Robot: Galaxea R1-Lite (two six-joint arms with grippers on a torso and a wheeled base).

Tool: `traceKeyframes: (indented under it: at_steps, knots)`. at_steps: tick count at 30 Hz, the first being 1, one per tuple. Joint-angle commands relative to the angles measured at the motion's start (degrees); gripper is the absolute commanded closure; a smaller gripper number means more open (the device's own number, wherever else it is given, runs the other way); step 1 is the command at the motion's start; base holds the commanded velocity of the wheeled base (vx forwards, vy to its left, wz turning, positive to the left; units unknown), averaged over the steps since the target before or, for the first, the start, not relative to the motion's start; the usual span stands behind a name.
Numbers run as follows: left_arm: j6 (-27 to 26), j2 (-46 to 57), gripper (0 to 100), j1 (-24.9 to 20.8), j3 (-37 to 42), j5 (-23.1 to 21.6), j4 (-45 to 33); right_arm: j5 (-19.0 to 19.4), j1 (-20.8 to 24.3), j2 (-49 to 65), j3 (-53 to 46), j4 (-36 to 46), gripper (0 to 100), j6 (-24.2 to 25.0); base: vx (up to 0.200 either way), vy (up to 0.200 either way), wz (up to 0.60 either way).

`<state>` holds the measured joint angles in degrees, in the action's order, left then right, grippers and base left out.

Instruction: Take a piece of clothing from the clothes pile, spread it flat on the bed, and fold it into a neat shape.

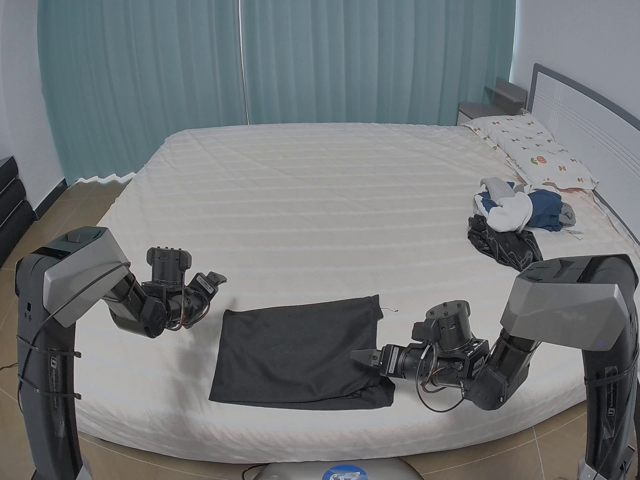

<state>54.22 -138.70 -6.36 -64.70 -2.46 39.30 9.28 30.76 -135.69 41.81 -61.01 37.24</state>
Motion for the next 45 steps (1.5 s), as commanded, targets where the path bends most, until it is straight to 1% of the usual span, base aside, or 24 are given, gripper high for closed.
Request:
traceKeyframes:
  at_steps: [1, 7, 13, 14, 17, 18, 22, 27, 32, 40, 41, 45]
  knots:
    - [0.09, 0.54, 0, 0.91, 0.01, -0.35, 0.07, 0.13, 2.03, 0.43, -0.24, 0.19, 0, -0.15, 0.000, 0.000, 0.00]
    - [0.09, 0.45, 0, 0.83, 0.01, -0.35, -0.02, 0.13, 2.29, -0.54, -0.59, 0.19, 0, -1.65, 0.000, 0.000, 0.00]
    - [0.09, 0.36, 0, 0.91, 0.01, -0.35, -0.02, 0.04, 2.82, -1.15, -0.86, 0.02, 0, -1.91, 0.000, 0.000, 0.00]
    - [0.09, 0.36, 0, 0.83, 0.01, -0.35, -0.02, -0.05, 2.91, -1.24, -0.94, 0.02, 100, -2.09, 0.000, 0.000, 0.00]
    - [0.09, 0.36, 0, 0.91, 0.01, -0.35, -0.10, -0.05, 2.91, -1.33, -1.38, 0.02, 100, -2.96, 0.000, 0.000, 0.00]
    - [0.00, 0.36, 0, 0.91, -0.08, -0.35, -0.10, -0.05, 2.73, -0.98, -2.61, -0.33, 100, -4.20, 0.000, 0.000, 0.00]
    - [0.09, 0.28, 0, 0.83, -0.08, -0.35, -0.19, -0.84, 2.73, -0.36, -3.67, -0.51, 100, -4.37, 0.000, 0.000, 0.00]
    - [0.00, 0.28, 0, 0.83, -0.08, -0.35, -0.19, -0.84, 2.82, 2.89, -7.10, -0.42, 100, -5.60, 0.000, 0.000, 0.00]
    - [0.00, 0.19, 0, 0.83, -0.08, -0.35, -0.19, -0.84, 2.73, 3.68, -8.77, -0.51, 100, -5.60, 0.000, 0.000, 0.00]
    - [0.00, 0.19, 0, 0.83, -0.08, -0.26, -0.19, -0.66, 2.99, 3.07, -8.15, 0.55, 100, -5.78, 0.000, 0.000, 0.00]
    - [0.00, 0.19, 0, 0.83, -0.08, -0.26, -0.19, -0.66, 2.99, 2.89, -8.33, 0.63, 0, -5.78, 0.000, 0.000, 0.00]
    - [0.00, 0.19, 0, 0.83, -0.08, -0.35, -0.19, -0.84, 2.99, 3.15, -8.50, 0.63, 0, -5.78, 0.000, 0.000, 0.00]
